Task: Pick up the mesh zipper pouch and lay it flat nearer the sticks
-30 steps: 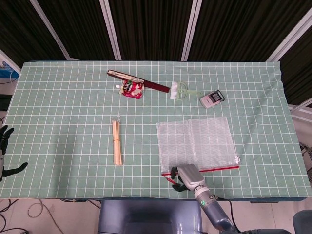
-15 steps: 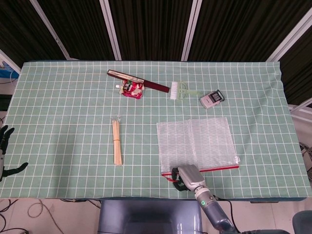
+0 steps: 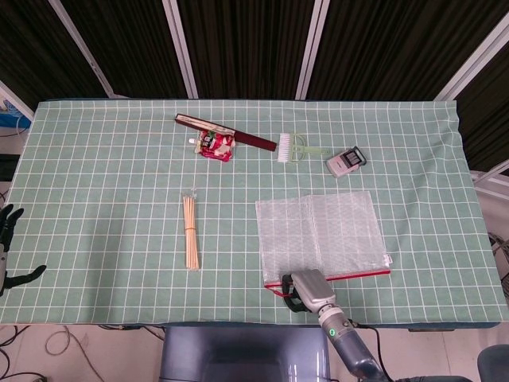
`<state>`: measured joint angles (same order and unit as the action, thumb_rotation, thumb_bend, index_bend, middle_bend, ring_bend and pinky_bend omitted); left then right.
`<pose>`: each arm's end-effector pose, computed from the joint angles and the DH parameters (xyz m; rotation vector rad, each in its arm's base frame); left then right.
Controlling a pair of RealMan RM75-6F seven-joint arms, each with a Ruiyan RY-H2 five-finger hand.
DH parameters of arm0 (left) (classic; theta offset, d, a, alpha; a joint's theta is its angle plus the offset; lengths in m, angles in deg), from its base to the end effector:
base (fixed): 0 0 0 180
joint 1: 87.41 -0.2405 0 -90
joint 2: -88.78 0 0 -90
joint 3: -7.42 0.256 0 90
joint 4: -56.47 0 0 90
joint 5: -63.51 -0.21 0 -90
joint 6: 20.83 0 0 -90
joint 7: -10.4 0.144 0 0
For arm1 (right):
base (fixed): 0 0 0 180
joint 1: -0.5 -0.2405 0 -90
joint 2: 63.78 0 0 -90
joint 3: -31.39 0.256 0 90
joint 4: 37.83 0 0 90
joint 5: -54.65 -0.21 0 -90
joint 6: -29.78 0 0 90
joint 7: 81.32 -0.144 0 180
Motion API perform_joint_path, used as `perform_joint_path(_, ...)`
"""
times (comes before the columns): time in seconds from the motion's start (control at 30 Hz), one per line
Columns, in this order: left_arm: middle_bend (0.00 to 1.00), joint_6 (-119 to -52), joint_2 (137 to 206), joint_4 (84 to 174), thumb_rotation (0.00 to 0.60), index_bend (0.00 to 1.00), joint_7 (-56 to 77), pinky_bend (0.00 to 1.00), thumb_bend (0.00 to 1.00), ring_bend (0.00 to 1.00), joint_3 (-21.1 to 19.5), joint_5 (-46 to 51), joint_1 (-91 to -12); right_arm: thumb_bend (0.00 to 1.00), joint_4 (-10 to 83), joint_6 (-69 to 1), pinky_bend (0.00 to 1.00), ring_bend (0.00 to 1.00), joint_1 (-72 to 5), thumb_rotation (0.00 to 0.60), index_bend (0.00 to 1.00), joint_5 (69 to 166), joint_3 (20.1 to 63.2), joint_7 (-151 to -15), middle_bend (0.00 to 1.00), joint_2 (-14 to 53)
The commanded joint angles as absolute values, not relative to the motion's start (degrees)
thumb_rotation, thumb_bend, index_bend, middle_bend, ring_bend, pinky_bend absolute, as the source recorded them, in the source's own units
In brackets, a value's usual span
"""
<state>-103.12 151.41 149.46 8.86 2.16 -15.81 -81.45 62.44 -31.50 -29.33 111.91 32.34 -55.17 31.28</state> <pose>-0.3212 0.1952 0.1725 -1.2903 -0.9551 -0.8800 -0.1593 -0.2192 -0.0676 1.8443 -1.3999 0.8198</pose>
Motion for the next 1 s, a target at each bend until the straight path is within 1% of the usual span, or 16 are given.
perform_joint_path(0.03, 0.00, -103.06, 151.41, 149.44, 0.600, 0.00, 8.87, 0.00, 0.00, 0.00, 2.17, -15.78, -81.43, 0.60, 62.41, -31.53, 0.95, 1.00, -29.25, 0.600, 0.62, 112.10, 32.27, -55.28, 1.00, 31.29)
perform_joint_path(0.23, 0.00, -102.88, 151.35, 149.72, 0.600, 0.00, 9.53, 0.00, 0.00, 0.00, 2.17, -15.57, -81.33, 0.61, 63.36, -31.92, 0.95, 1.00, -29.07, 0.600, 0.64, 113.41, 32.56, -56.02, 1.00, 30.69)
perform_joint_path(0.4, 0.00, -102.15, 150.99, 150.65, 0.600, 0.00, 10.13, 0.00, 0.00, 0.00, 2.12, -15.06, -81.04, 0.61, 65.40, -32.56, 0.95, 1.00, -29.42, 0.600, 0.65, 114.88, 34.05, -56.65, 1.00, 29.30)
perform_joint_path(0.53, 0.00, -101.79, 150.37, 152.09, 0.600, 0.00, 11.55, 0.00, 0.01, 0.00, 1.62, -15.29, -80.21, 0.61, 67.48, -32.97, 0.95, 1.00, -30.23, 0.600, 0.65, 115.26, 36.21, -56.62, 1.00, 27.87)
perform_joint_path(0.7, 0.00, -100.91, 149.31, 155.65, 0.600, 0.00, 13.31, 0.00, 0.03, 0.00, -0.19, -16.27, -77.73, 0.62, 69.96, -32.97, 0.95, 1.00, -31.86, 0.600, 0.65, 113.67, 39.38, -55.41, 1.00, 26.12)
perform_joint_path(0.87, 0.00, -97.13, 147.87, 160.13, 0.600, 0.00, 16.97, 0.00, 0.07, 0.00, -2.56, -16.64, -73.17, 0.62, 72.46, -32.90, 0.95, 1.00, -34.21, 0.600, 0.66, 111.41, 43.36, -53.92, 1.00, 24.59)
perform_joint_path(0.97, 0.00, -94.18, 147.49, 162.43, 0.600, 0.00, 19.63, 0.00, 0.08, 0.00, -4.17, -15.96, -70.01, 0.62, 73.58, -32.70, 0.95, 1.00, -35.65, 0.600, 0.66, 109.88, 45.46, -53.17, 1.00, 23.87)
perform_joint_path(1.0, 0.00, -92.30, 147.48, 163.51, 0.600, 0.00, 20.63, 0.00, 0.09, 0.00, -5.00, -15.57, -68.18, 0.62, 74.04, -32.56, 0.95, 1.00, -36.43, 0.600, 0.66, 109.18, 46.50, -52.81, 1.00, 23.61)
